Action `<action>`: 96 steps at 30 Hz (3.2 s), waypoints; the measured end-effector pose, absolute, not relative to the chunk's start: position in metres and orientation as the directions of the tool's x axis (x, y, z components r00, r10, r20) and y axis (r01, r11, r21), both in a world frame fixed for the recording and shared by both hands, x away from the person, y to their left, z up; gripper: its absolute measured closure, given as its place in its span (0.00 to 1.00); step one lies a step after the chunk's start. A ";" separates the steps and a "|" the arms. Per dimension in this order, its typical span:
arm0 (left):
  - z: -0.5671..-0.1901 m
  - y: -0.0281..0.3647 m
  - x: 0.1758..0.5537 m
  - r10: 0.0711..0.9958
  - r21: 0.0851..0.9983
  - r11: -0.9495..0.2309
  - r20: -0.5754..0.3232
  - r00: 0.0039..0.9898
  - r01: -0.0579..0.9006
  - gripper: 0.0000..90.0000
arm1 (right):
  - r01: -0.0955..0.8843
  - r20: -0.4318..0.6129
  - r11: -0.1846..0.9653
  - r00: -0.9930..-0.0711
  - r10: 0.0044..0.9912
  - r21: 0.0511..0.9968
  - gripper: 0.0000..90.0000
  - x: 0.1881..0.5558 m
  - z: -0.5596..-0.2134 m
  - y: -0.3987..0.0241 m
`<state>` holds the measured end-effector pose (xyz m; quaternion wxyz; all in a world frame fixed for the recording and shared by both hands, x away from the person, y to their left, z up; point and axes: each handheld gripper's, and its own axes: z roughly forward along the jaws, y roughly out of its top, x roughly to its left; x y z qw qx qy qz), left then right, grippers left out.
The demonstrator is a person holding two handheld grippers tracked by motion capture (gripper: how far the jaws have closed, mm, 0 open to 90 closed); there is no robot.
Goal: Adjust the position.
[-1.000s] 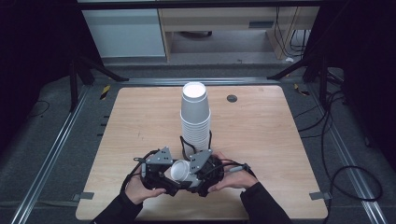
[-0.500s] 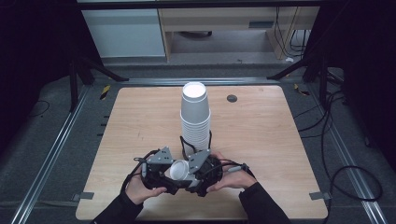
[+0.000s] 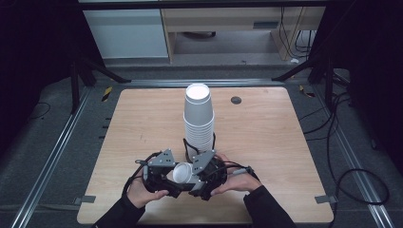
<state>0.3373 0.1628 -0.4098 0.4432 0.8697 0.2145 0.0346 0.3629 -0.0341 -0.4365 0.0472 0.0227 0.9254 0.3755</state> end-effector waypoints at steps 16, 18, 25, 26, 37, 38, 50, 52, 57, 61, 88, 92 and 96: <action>-0.397 0.181 0.337 0.405 0.834 -0.455 -0.120 0.907 0.313 0.24 | 0.078 -0.044 0.589 -0.981 0.190 0.805 0.03 0.366 -0.411 -0.079; -0.394 0.185 0.338 0.408 0.847 -0.436 -0.116 0.906 0.304 0.24 | 0.090 -0.032 0.571 -0.979 0.200 0.816 0.03 0.366 -0.410 -0.084; -0.387 0.193 0.339 0.398 0.891 -0.359 -0.124 0.909 0.278 0.24 | 0.157 0.032 0.495 -0.967 0.252 0.855 0.04 0.360 -0.415 -0.109; -0.386 0.193 0.339 0.392 0.897 -0.351 -0.121 0.912 0.269 0.24 | 0.160 0.037 0.491 -0.967 0.251 0.856 0.04 0.359 -0.417 -0.111; -0.383 0.179 0.346 0.286 0.929 -0.299 -0.132 0.949 0.219 0.24 | 0.206 0.109 0.396 -0.961 0.254 0.895 0.03 0.354 -0.421 -0.122; -0.383 0.179 0.346 0.286 0.929 -0.299 -0.132 0.949 0.219 0.24 | 0.206 0.109 0.396 -0.961 0.254 0.895 0.03 0.354 -0.421 -0.122; -0.397 0.170 0.348 0.261 0.922 -0.313 -0.147 0.954 0.228 0.24 | 0.204 0.133 0.400 -0.971 0.197 0.894 0.03 0.360 -0.432 -0.112; -0.397 0.169 0.347 0.252 0.923 -0.312 -0.150 0.956 0.227 0.24 | 0.202 0.135 0.399 -0.972 0.190 0.894 0.03 0.361 -0.433 -0.110; -0.399 0.164 0.345 0.236 0.922 -0.314 -0.155 0.959 0.226 0.24 | 0.195 0.139 0.391 -0.976 0.169 0.900 0.03 0.363 -0.434 -0.105; -0.401 0.162 0.345 0.230 0.922 -0.314 -0.156 0.961 0.225 0.24 | 0.194 0.146 0.384 -0.978 0.151 0.902 0.03 0.364 -0.434 -0.102; -0.403 0.162 0.344 0.228 0.915 -0.334 -0.153 0.962 0.225 0.23 | 0.170 0.139 0.395 -0.985 0.105 0.903 0.09 0.366 -0.434 -0.092; -0.400 0.164 0.344 0.238 0.919 -0.326 -0.146 0.960 0.221 0.20 | 0.175 0.146 0.391 -0.984 0.104 0.904 0.09 0.366 -0.433 -0.094; -0.396 0.169 0.344 0.253 0.921 -0.325 -0.136 0.958 0.216 0.18 | 0.170 0.137 0.398 -0.984 0.110 0.901 0.09 0.366 -0.431 -0.096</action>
